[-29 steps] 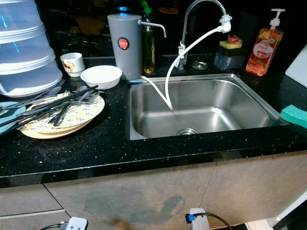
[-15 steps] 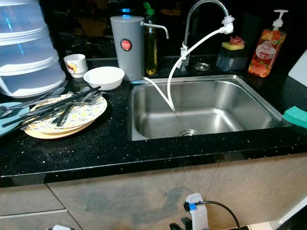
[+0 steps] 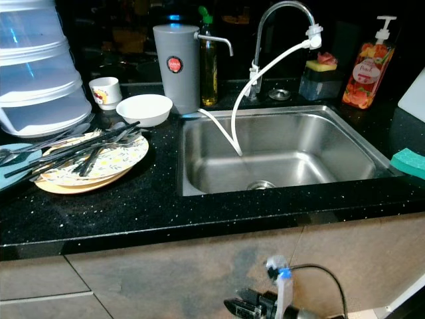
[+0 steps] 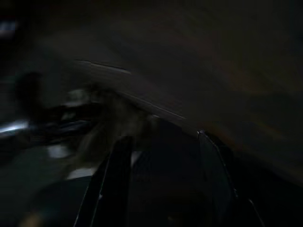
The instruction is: Kitchen organization
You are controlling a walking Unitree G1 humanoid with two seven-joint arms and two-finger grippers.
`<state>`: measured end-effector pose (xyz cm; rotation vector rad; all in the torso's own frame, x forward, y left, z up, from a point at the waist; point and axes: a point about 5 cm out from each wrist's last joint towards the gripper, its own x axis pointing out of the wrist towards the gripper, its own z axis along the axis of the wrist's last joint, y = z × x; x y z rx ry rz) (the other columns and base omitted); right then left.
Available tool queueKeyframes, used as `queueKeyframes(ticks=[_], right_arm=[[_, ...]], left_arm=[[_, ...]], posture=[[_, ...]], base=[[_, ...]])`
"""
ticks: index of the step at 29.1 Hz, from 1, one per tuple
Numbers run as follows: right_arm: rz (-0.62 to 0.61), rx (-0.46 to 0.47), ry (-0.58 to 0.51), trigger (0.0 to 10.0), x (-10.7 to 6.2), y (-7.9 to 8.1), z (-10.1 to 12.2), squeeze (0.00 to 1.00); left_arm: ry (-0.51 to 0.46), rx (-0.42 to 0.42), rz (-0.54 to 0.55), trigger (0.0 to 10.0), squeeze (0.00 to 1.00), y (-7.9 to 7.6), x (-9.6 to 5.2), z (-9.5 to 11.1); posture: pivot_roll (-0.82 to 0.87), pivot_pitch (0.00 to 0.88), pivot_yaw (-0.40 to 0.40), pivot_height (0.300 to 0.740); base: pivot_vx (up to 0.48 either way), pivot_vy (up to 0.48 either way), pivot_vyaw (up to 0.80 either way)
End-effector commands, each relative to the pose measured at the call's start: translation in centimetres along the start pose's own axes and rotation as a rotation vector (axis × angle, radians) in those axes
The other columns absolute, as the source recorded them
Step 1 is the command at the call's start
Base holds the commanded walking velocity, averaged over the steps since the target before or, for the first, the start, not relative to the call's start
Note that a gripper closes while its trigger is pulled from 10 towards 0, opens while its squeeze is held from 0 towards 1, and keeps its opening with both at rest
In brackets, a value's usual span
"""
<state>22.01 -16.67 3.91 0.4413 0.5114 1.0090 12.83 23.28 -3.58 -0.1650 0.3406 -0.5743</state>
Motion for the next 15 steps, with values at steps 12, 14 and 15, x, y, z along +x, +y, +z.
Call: queueKeyframes(ticks=[12, 14, 15], right_arm=[[0.391, 0.082, -0.061, 10.0, 0.0, 5.3, 4.5, 0.00], [0.401, 0.082, -0.064, 10.0, 0.0, 5.5, 4.7, 0.00], [0.410, 0.075, -0.075, 10.0, 0.1, 5.6, 5.2, 0.00]], left_arm=[[-0.254, -0.041, -0.434, 10.0, 0.00, -5.4, -0.9, 10.5], [-0.269, -0.038, -0.454, 10.0, 0.00, -5.9, -0.7, 11.5], [-0.294, -0.028, -0.469, 10.0, 0.00, -6.4, 0.4, 13.1]], posture=[[0.03, 0.026, -0.016, 0.740], [0.03, 0.026, -0.016, 0.740], [0.03, 0.026, -0.016, 0.740]], base=[[0.000, 0.000, 0.00], [0.000, 0.000, 0.00], [0.000, 0.000, 0.00]])
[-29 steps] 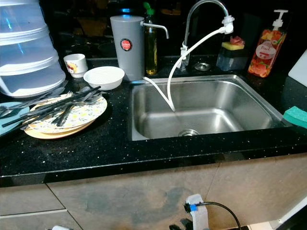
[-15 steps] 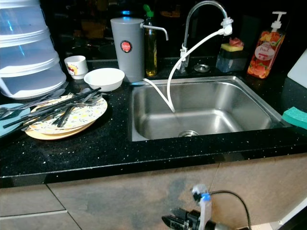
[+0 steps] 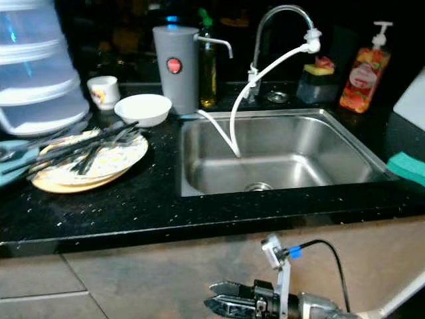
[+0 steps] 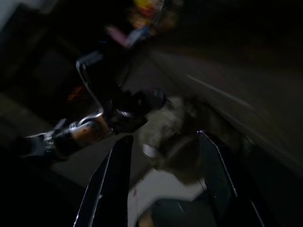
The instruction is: Kitchen organization
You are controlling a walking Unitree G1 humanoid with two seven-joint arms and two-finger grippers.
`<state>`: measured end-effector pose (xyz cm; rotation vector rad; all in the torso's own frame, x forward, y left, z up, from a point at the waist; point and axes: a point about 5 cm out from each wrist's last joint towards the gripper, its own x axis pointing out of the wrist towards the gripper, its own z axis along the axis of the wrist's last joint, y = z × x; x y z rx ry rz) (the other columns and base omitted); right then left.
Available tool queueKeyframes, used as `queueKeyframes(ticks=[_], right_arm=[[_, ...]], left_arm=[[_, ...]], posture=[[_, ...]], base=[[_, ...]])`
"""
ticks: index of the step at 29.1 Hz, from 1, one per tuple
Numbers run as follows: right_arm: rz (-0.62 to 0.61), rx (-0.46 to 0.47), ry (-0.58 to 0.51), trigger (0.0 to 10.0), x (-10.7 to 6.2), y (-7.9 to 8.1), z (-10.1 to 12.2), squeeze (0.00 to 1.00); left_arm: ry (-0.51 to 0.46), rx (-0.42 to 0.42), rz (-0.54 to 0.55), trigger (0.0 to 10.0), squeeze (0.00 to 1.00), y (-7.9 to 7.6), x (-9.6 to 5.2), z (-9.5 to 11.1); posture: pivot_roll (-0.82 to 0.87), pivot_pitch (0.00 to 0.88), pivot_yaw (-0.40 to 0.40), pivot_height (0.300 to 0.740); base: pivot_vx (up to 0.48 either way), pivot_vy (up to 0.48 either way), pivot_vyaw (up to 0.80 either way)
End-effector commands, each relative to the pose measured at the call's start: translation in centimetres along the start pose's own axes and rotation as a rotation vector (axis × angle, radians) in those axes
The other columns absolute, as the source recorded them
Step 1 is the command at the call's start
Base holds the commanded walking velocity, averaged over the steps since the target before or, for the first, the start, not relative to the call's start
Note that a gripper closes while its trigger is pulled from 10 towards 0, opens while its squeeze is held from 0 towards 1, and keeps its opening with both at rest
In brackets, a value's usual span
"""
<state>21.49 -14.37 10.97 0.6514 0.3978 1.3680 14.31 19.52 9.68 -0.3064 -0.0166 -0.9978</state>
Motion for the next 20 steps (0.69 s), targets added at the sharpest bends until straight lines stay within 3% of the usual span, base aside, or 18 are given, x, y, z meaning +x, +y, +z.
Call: queueKeyframes(ticks=[1, 2, 3, 5, 6, 9, 13, 20], right_arm=[[0.000, 0.011, -0.008, 10.0, -0.2, 0.3, 0.1, 0.00], [0.002, 0.001, -0.012, 10.0, -0.1, 0.3, 0.4, 0.00], [0.002, 0.001, -0.012, 10.0, -0.1, 0.3, 0.4, 0.00], [-0.001, -0.005, 0.000, 10.0, 0.1, 0.3, 0.4, 0.00], [-0.005, -0.002, 0.007, 10.0, 0.2, 0.2, 0.3, 0.00], [-0.009, 0.006, 0.013, 10.0, 0.2, 0.3, 0.0, 0.00], [-0.008, 0.016, -0.005, 10.0, 0.3, 0.6, 0.4, 0.00], [-0.033, -0.072, -0.092, 10.0, 0.9, 0.3, 2.4, 0.00]], left_arm=[[0.006, -0.059, 0.005, 10.0, 0.00, -0.3, 1.1, 0.2], [-0.017, -0.038, -0.005, 10.0, 0.00, -0.1, 3.1, 1.4], [-0.017, -0.038, -0.005, 10.0, 0.00, -0.1, 3.1, 1.4], [-0.022, 0.003, -0.020, 10.0, 0.00, -0.4, 6.1, 2.9], [-0.014, 0.012, -0.025, 10.0, 0.00, -0.7, 6.6, 3.1], [0.004, 0.006, -0.030, 10.0, 0.00, -1.3, 6.8, 3.2], [0.006, -0.044, -0.021, 10.0, 0.00, -2.6, 7.3, 4.9], [-0.057, 0.051, 0.073, 10.0, 0.00, -0.8, 8.5, 6.6]], posture=[[0.03, 0.026, -0.016, 0.740], [0.03, 0.025, -0.015, 0.740], [0.03, 0.025, -0.015, 0.740], [0.03, 0.024, -0.013, 0.740], [0.03, 0.024, -0.012, 0.740], [0.02, 0.024, -0.012, 0.740], [0.02, 0.025, -0.012, 0.740], [0.02, 0.028, -0.012, 0.740]], base=[[0.000, 0.000, 0.00], [0.000, 0.000, 0.00], [0.000, 0.000, 0.00], [0.000, 0.000, 0.00], [0.000, 0.000, 0.00], [0.000, 0.000, 0.00], [0.000, 0.000, 0.00], [0.000, 0.000, 0.00]])
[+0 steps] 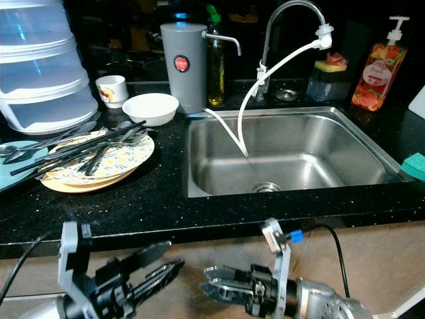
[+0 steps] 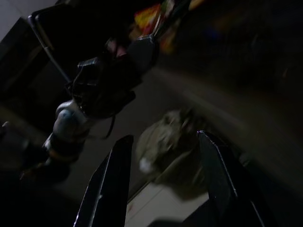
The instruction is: Kitchen organization
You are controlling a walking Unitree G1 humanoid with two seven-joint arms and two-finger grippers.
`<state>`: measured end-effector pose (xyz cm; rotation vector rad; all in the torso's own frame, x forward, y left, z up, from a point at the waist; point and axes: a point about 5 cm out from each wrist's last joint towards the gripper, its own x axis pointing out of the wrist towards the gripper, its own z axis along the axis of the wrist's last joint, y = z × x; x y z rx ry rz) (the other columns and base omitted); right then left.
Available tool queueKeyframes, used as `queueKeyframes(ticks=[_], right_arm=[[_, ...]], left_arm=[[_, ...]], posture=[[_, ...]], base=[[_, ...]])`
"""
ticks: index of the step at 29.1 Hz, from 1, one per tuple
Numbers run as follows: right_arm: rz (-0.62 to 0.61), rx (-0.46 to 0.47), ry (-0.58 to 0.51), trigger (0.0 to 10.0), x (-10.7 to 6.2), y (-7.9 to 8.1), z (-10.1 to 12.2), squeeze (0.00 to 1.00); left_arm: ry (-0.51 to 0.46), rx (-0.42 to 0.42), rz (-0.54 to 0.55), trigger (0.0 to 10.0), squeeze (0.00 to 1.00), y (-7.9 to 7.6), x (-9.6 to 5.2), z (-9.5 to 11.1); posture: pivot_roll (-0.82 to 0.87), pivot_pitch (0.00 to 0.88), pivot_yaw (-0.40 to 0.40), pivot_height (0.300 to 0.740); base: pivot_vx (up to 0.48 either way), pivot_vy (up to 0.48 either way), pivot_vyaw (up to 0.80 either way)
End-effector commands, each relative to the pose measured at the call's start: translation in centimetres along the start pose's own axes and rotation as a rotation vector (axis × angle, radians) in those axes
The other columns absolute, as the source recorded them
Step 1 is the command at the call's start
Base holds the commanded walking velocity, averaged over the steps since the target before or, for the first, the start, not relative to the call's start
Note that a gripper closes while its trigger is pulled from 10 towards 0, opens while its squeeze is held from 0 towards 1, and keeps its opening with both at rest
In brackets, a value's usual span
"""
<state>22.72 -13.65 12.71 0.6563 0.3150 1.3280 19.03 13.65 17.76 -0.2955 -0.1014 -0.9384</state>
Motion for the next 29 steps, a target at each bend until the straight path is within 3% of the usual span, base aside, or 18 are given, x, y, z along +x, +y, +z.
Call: queueKeyframes(ticks=[1, 4, 10, 11, 18, 23, 28, 29], right_arm=[[-0.031, -0.078, -0.063, 10.0, 0.2, -0.2, 1.4, 0.00], [-0.050, -0.135, -0.150, 10.0, 0.9, -0.5, 3.2, 0.00], [-0.087, -0.217, -0.233, 10.0, 1.8, -0.5, 5.3, 0.00], [-0.136, -0.262, -0.251, 10.0, 2.2, -0.9, 6.1, 0.00], [-0.241, -0.342, -0.273, 10.0, 3.1, -1.8, 7.5, 0.00], [-0.420, -0.502, -0.319, 10.0, 4.8, -2.7, 11.0, 0.00], [-0.475, -0.538, -0.315, 10.0, 5.3, -3.1, 11.9, 0.00], [-0.483, -0.554, -0.315, 10.0, 5.5, -3.1, 12.2, 0.00]], left_arm=[[-0.023, 0.050, 0.097, 10.0, 0.00, 1.3, 0.4, 0.4], [-0.070, 0.107, 0.169, 10.0, 0.00, 2.7, 1.0, 1.2], [-0.116, 0.160, 0.216, 10.0, 0.00, 3.8, 2.0, 2.2], [-0.118, 0.207, 0.264, 10.0, 0.00, 4.6, 2.6, 2.5], [-0.043, 0.315, 0.362, 10.0, 0.00, 6.3, 3.5, 2.9], [-0.068, 0.437, 0.485, 10.0, 0.00, 8.4, 6.0, 6.3], [-0.041, 0.477, 0.546, 10.0, 0.00, 9.2, 6.9, 7.3], [-0.043, 0.465, 0.582, 10.0, 0.84, 9.6, 7.1, 7.7]], posture=[[0.02, 0.028, -0.011, 0.740], [0.02, 0.030, -0.008, 0.740], [0.02, 0.031, -0.008, 0.740], [0.02, 0.032, -0.009, 0.740], [0.03, 0.031, -0.013, 0.740], [0.03, 0.027, -0.019, 0.740], [0.03, 0.026, -0.021, 0.740], [0.03, 0.023, -0.021, 0.740]], base=[[0.000, 0.000, 0.00], [0.000, 0.000, 0.00], [0.000, 0.000, 0.00], [0.000, 0.000, 0.00], [0.000, 0.000, 0.00], [0.000, 0.000, 0.00], [0.000, 0.000, 0.00], [0.000, 0.000, 0.00]])
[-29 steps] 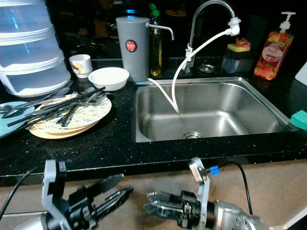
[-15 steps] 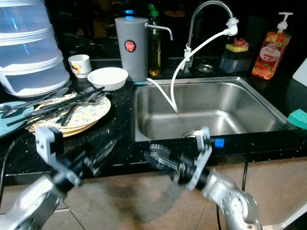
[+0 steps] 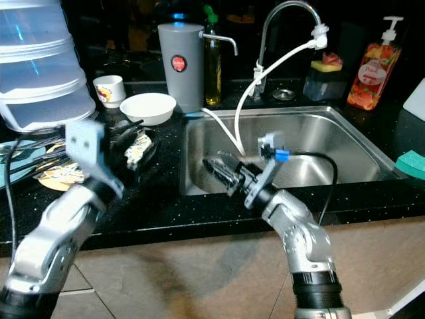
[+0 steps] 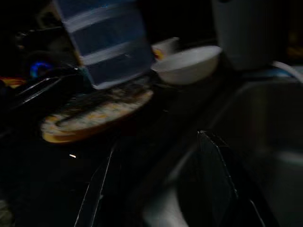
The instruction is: Kitchen organization
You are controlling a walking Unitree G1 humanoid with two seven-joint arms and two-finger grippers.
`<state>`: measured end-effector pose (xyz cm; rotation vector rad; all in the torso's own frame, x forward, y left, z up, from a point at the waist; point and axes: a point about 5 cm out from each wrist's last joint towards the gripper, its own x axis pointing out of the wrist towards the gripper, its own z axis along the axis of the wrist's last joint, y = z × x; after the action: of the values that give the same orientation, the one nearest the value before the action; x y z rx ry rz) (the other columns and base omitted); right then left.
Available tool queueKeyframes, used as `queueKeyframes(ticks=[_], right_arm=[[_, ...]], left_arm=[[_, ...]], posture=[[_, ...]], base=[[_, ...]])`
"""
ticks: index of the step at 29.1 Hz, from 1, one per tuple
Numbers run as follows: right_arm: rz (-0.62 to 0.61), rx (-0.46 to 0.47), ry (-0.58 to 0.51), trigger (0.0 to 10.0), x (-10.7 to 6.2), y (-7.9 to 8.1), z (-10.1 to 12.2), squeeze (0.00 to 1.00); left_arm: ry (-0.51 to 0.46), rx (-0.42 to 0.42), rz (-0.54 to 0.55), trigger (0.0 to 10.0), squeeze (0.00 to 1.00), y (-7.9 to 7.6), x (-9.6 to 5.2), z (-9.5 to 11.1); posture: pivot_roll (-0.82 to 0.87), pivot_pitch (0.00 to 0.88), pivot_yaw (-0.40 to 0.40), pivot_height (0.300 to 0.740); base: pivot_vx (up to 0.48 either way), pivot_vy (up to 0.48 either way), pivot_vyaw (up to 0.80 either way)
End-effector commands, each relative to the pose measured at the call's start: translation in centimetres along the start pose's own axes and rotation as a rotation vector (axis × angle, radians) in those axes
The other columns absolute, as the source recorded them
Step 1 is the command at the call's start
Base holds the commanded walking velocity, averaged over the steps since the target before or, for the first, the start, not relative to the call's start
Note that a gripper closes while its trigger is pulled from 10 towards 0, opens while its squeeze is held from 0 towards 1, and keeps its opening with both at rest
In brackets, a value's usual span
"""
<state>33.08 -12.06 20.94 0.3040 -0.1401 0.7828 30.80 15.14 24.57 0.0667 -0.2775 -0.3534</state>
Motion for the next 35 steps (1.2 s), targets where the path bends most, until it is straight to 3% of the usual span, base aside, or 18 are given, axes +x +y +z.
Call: queueKeyframes(ticks=[1, 7, 8, 10, 11, 12, 14, 18, 23, 27, 35], right_arm=[[-0.005, -0.046, 0.005, 10.0, 0.7, 0.1, 0.4, 0.00], [0.025, -0.111, 0.061, 10.0, 1.7, 0.4, 0.2, 0.00], [0.031, -0.114, 0.069, 10.0, 1.7, 0.4, 0.1, 0.00], [0.036, -0.117, 0.075, 10.0, 1.8, 0.4, 0.1, 0.00], [0.048, -0.128, 0.089, 10.0, 1.9, 0.4, 0.0, 0.00], [0.056, -0.136, 0.098, 10.0, 1.9, 0.4, 0.0, 0.00], [0.082, -0.166, 0.134, 10.0, 2.0, 0.6, -0.2, 0.00], [0.114, -0.206, 0.210, 10.0, 2.2, 0.7, -0.7, 0.00], [0.089, -0.253, 0.234, 10.0, 2.5, 0.3, -1.1, 0.00], [0.086, -0.253, 0.246, 10.0, 2.7, 0.1, -1.4, 0.00], [0.111, -0.265, 0.263, 10.0, 2.8, 0.2, -1.6, 0.00]], left_arm=[[0.052, 0.018, 0.079, 10.0, 1.00, 1.1, 0.7, 0.1], [0.198, -0.005, 0.328, 10.0, 1.00, 3.5, 1.6, -0.2], [0.225, 0.013, 0.358, 10.0, 0.86, 3.9, 1.6, -0.3], [0.257, 0.026, 0.391, 10.0, 0.86, 4.1, 1.5, -0.3], [0.295, 0.031, 0.417, 10.0, 0.54, 4.3, 1.4, -0.3], [0.318, 0.033, 0.429, 10.0, 0.54, 4.4, 1.3, -0.3], [0.408, 0.048, 0.441, 10.0, 0.00, 4.6, 1.0, -0.5], [0.485, 0.031, 0.446, 10.0, 0.00, 5.1, 0.2, -0.8], [0.547, 0.029, 0.484, 10.0, 0.00, 6.0, -0.5, -0.6], [0.615, -0.018, 0.514, 10.0, 0.00, 6.3, -1.0, -0.4], [0.645, -0.088, 0.539, 10.0, 0.00, 6.6, -1.4, -0.8]], posture=[[0.03, 0.023, -0.021, 0.740], [0.02, 0.021, -0.018, 0.740], [0.02, 0.021, -0.018, 0.740], [0.02, 0.022, -0.019, 0.740], [0.02, 0.022, -0.020, 0.740], [0.02, 0.022, -0.020, 0.740], [0.02, 0.022, -0.020, 0.740], [0.02, 0.022, -0.023, 0.740], [0.02, 0.022, -0.023, 0.740], [0.03, 0.020, -0.032, 0.740], [0.03, 0.015, -0.039, 0.740]], base=[[0.000, 0.000, 0.00], [0.000, 0.000, 0.00], [0.000, 0.000, 0.00], [0.000, 0.000, 0.00], [0.000, 0.000, 0.00], [0.000, 0.000, 0.00], [0.000, 0.000, 0.00], [0.000, 0.000, 0.00], [0.000, 0.000, 0.00], [0.000, 0.000, 0.00], [0.000, 0.000, 0.00]])
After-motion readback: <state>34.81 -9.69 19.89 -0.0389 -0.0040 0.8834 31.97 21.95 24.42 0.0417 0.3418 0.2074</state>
